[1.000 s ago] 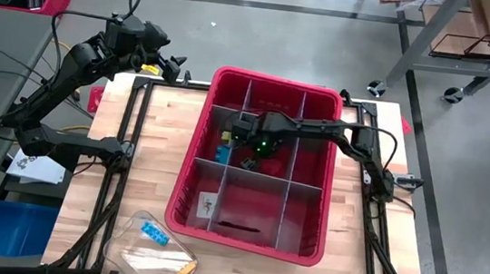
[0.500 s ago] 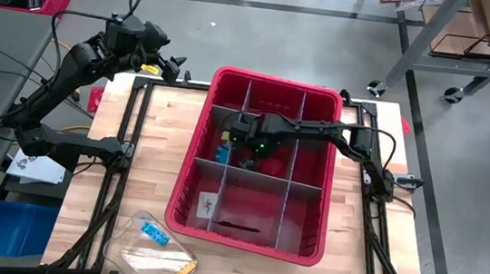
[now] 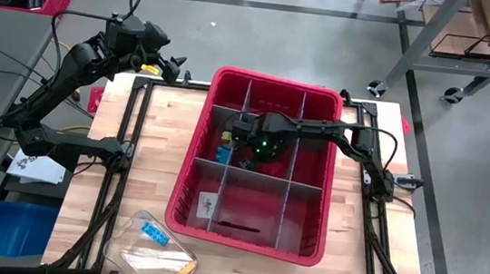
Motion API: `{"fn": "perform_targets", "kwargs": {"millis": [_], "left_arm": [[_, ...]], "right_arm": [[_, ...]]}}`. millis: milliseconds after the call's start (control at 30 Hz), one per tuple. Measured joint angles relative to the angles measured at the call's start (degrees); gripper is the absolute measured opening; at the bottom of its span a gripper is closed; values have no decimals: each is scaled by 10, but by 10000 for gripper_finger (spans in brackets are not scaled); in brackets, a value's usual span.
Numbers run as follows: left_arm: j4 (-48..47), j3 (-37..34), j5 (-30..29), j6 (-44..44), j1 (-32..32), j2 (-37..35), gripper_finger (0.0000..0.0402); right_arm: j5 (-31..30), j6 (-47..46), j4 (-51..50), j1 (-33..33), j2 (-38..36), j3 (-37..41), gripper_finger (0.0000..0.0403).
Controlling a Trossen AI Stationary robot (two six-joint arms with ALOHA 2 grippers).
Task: Sort blocks
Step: Move the orange block
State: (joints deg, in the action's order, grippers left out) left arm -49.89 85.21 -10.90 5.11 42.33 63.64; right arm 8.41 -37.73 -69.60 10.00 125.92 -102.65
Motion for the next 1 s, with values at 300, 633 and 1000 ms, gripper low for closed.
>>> {"fn": "perform_targets", "kwargs": {"millis": [300, 633, 1000], "left_arm": [[0, 0, -15, 40, 0, 0, 346], [-2, 0, -17, 40, 0, 0, 346], [0, 0, -17, 46, 0, 0, 346]], "right_arm": [[-36, -84, -12, 2, -42, 3, 332], [-55, -127, -6, 23, -92, 1, 332], [-34, -102, 35, -10, -95, 52, 332]]}}
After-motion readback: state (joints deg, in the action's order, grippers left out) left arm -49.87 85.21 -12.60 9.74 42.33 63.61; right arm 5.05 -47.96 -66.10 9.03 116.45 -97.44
